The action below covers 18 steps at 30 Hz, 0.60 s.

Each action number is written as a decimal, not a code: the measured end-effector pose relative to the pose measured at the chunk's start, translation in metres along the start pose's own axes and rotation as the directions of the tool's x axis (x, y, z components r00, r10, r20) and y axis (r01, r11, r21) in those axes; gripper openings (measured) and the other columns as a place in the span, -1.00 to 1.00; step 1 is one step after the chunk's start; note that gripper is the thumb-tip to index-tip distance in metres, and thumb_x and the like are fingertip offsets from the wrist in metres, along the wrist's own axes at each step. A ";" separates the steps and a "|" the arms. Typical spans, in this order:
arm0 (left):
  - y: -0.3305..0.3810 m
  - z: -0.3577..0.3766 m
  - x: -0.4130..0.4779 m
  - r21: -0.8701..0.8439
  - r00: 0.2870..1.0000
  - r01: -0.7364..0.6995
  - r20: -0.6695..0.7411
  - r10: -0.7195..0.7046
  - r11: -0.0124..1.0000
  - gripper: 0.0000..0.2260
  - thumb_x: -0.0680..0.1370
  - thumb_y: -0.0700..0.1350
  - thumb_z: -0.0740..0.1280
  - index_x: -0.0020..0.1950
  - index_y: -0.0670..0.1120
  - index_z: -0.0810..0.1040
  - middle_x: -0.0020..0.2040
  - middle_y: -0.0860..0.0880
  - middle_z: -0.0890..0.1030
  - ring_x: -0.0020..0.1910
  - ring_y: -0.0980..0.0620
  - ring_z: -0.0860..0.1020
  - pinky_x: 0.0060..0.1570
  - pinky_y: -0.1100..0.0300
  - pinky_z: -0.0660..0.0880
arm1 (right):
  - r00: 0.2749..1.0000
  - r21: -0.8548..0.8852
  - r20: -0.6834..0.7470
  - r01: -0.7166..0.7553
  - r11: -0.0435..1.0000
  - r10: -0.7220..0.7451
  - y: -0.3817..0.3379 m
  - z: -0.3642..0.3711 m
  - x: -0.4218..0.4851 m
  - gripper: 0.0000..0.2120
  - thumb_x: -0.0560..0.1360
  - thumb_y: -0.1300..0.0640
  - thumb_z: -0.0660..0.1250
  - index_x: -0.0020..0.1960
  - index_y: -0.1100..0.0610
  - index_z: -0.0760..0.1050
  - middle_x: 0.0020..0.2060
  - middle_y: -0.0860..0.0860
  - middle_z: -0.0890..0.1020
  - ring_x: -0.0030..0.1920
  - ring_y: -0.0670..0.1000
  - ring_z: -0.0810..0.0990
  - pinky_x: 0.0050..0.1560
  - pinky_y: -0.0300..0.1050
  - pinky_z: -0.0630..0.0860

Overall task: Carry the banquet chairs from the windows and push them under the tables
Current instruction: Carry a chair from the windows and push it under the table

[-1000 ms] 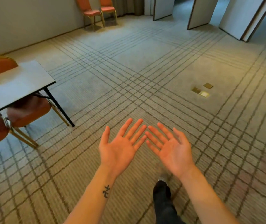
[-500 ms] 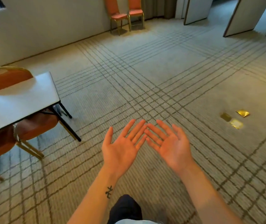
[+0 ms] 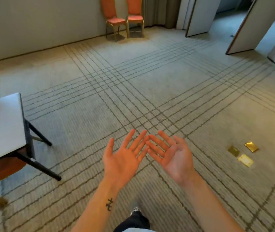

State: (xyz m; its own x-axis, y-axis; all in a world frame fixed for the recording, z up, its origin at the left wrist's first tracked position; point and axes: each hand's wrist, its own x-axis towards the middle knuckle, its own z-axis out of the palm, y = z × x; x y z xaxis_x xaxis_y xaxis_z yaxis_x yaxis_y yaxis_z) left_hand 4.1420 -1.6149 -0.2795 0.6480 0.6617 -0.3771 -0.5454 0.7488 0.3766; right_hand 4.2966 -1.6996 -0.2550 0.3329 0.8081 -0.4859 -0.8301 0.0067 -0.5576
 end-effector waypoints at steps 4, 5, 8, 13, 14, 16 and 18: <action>0.054 0.035 0.083 -0.019 0.998 0.040 0.043 -0.039 0.999 -0.36 0.66 0.26 0.12 0.59 -0.15 0.30 0.50 -0.33 0.40 0.51 -0.32 0.36 0.58 -0.19 0.12 | 0.999 0.063 0.017 0.041 0.997 -0.043 -0.042 0.044 0.075 -0.50 0.63 -0.04 0.16 0.46 0.24 0.42 0.29 0.29 0.60 0.26 0.31 0.62 0.15 0.16 0.64; 0.064 0.042 0.099 -0.009 0.998 0.032 0.056 -0.032 0.999 -0.36 0.66 0.26 0.12 0.59 -0.15 0.31 0.51 -0.32 0.40 0.52 -0.32 0.36 0.58 -0.20 0.11 | 0.999 0.071 0.018 0.047 0.996 -0.048 -0.050 0.052 0.090 -0.49 0.63 -0.04 0.16 0.46 0.23 0.41 0.30 0.29 0.59 0.27 0.31 0.61 0.15 0.16 0.64; 0.091 0.056 0.156 -0.019 0.998 0.035 0.055 -0.034 0.999 -0.37 0.66 0.25 0.12 0.58 -0.16 0.31 0.50 -0.32 0.41 0.51 -0.33 0.36 0.58 -0.20 0.10 | 0.999 0.071 0.007 0.051 0.996 -0.052 -0.074 0.072 0.147 -0.48 0.63 -0.06 0.15 0.47 0.23 0.40 0.30 0.27 0.60 0.26 0.29 0.62 0.14 0.15 0.63; 0.126 0.070 0.269 -0.003 1.000 0.008 0.018 -0.008 1.000 -0.37 0.66 0.26 0.12 0.58 -0.15 0.32 0.50 -0.31 0.42 0.50 -0.33 0.38 0.56 -0.22 0.16 | 1.000 0.045 -0.006 0.025 0.999 -0.024 -0.116 0.089 0.262 -0.52 0.66 -0.05 0.14 0.44 0.22 0.44 0.31 0.27 0.59 0.30 0.31 0.59 0.27 0.22 0.50; 0.132 0.074 0.290 0.010 1.000 0.006 0.010 -0.006 1.000 -0.37 0.66 0.26 0.11 0.58 -0.15 0.33 0.49 -0.31 0.43 0.49 -0.33 0.40 0.55 -0.22 0.17 | 1.000 0.037 -0.006 0.019 0.999 -0.019 -0.124 0.092 0.285 -0.52 0.66 -0.05 0.13 0.43 0.23 0.45 0.31 0.27 0.60 0.30 0.30 0.59 0.28 0.23 0.48; 0.144 0.083 0.336 0.021 1.000 -0.005 -0.009 0.005 1.000 -0.37 0.66 0.26 0.12 0.56 -0.15 0.35 0.48 -0.31 0.45 0.47 -0.32 0.42 0.54 -0.22 0.20 | 1.000 0.027 -0.011 0.018 0.999 -0.018 -0.142 0.098 0.335 -0.52 0.66 -0.04 0.13 0.43 0.23 0.46 0.30 0.27 0.60 0.30 0.29 0.60 0.30 0.23 0.47; 0.159 0.099 0.387 0.033 1.000 -0.011 -0.028 0.012 0.999 -0.37 0.65 0.26 0.13 0.56 -0.15 0.36 0.47 -0.31 0.46 0.46 -0.32 0.44 0.55 -0.21 0.19 | 1.000 0.015 0.001 0.002 1.000 -0.002 -0.166 0.108 0.388 -0.52 0.67 -0.05 0.12 0.43 0.24 0.45 0.30 0.28 0.60 0.30 0.28 0.60 0.29 0.22 0.48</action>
State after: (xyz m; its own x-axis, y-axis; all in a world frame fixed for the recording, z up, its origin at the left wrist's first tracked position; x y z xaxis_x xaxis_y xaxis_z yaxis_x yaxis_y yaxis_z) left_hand 4.3586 -1.2438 -0.2812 0.6260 0.6717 -0.3963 -0.5351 0.7396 0.4083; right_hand 4.5155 -1.3234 -0.2780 0.3342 0.8088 -0.4838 -0.8361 0.0176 -0.5482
